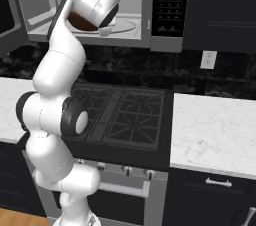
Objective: Open the microwave, place the bowl with waffle inside the microwave, then close the microwave door and turn it on.
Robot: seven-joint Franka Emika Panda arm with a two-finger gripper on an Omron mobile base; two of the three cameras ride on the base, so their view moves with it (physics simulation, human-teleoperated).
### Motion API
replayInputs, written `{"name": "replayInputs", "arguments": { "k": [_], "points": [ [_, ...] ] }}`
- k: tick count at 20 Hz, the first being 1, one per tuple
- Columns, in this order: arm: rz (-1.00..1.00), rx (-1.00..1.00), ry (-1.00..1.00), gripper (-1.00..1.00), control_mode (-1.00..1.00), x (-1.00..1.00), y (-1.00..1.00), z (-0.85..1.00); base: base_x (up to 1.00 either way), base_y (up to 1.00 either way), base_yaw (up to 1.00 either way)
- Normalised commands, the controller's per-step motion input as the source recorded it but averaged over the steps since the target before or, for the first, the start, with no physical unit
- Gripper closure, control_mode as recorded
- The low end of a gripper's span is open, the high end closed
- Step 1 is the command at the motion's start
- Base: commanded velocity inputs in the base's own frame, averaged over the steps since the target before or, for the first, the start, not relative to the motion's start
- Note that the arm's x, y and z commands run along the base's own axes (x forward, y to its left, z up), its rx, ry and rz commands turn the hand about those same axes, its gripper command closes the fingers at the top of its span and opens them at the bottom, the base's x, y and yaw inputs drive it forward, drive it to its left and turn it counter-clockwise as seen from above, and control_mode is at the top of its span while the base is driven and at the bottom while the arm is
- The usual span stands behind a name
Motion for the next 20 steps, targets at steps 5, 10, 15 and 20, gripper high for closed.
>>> {"name": "replayInputs", "arguments": {
  "k": [5,10,15,20],
  "points": [
    [-0.02,0.0,0.0,1.0,-1.0,0.17,0.14,0.0,0.0,0.0,0.0],
    [-0.04,0.0,0.0,1.0,-1.0,0.24,0.03,-0.02,0.0,0.0,0.0],
    [-0.03,0.0,0.0,-1.0,-1.0,0.13,0.08,-0.14,0.0,0.0,0.0],
    [-0.04,0.0,0.0,-1.0,-1.0,0.1,0.04,-0.04,0.0,0.0,0.0]
  ]
}}
